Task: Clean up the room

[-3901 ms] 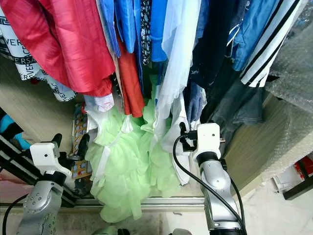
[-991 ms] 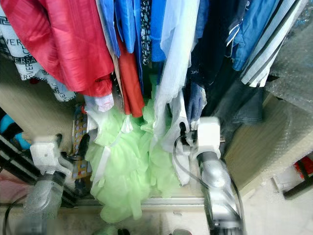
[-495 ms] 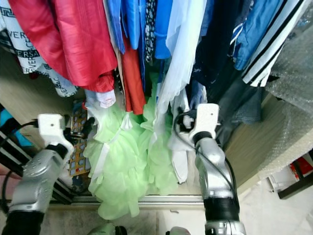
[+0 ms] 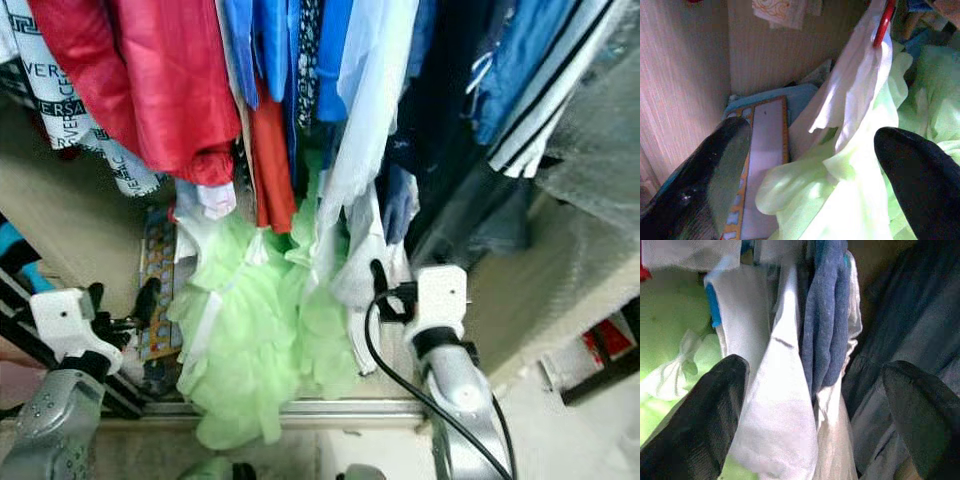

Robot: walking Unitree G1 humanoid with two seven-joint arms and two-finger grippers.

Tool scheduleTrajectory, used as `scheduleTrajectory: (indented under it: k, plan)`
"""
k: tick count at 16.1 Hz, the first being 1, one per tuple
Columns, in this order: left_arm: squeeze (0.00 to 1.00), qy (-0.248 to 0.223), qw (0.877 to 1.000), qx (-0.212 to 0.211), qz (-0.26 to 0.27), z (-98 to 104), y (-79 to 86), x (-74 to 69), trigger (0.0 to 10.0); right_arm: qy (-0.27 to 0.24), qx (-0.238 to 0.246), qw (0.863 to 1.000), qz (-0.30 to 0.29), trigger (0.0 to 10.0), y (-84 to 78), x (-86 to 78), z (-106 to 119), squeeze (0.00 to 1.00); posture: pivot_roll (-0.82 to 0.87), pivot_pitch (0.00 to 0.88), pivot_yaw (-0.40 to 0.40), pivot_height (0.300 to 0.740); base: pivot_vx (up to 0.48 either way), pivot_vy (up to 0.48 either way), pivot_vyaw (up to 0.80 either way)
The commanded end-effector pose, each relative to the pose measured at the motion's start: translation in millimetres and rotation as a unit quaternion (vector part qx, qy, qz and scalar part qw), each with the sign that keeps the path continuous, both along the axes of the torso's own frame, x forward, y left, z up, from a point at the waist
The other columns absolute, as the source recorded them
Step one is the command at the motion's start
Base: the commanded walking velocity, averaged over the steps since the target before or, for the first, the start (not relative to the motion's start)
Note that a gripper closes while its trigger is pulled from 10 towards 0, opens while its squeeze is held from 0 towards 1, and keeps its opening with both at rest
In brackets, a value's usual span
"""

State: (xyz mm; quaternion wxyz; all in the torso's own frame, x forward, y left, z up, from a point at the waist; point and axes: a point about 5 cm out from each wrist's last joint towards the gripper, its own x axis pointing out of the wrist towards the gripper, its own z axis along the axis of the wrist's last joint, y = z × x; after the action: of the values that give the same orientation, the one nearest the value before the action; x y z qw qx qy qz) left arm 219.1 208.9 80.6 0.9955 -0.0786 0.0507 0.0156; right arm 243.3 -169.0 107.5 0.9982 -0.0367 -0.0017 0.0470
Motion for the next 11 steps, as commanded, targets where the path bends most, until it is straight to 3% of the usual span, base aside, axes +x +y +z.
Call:
scheduleTrajectory:
  k: [1, 2, 5, 8, 11]
  plan:
    - [0.00, -0.022, 1.000, -0.002, -0.002, 7.2, -3.6, 7.1, 10.0, -0.016, -0.013, 1.000, 0.006, 10.0, 6.2, 9.0, 5.5, 0.00, -0.09, 0.000, 0.000, 0.740, 0.000, 0.000, 0.00]
    - [0.00, -0.033, 0.999, 0.006, -0.006, 11.2, -6.0, 11.1, 10.0, -0.024, -0.035, 0.999, 0.006, 10.0, 8.6, 14.7, 7.5, 0.00, -0.09, 0.000, -0.001, 0.740, 0.000, 0.000, 0.00]
    - [0.00, -0.044, 0.999, -0.009, -0.009, 17.3, -10.6, 16.1, 10.0, -0.029, -0.036, 0.999, 0.010, 10.0, 11.3, 19.0, 11.0, 0.00, -0.09, 0.000, -0.005, 0.740, 0.000, 0.000, 0.80]
    - [0.00, -0.018, 1.000, -0.019, -0.011, 5.7, -13.7, 24.0, 10.0, -0.025, -0.022, 0.999, 0.008, 10.0, 14.2, 22.6, 9.7, 0.00, -0.12, 0.000, 0.003, 0.740, 0.000, 0.000, 0.80]
    - [0.00, -0.036, 0.999, 0.006, -0.028, 14.2, -18.3, 28.9, 10.0, -0.032, -0.018, 0.999, 0.002, 10.0, 13.9, 23.1, 10.7, 0.00, -0.12, 0.000, 0.008, 0.740, 0.000, 0.000, 0.80]
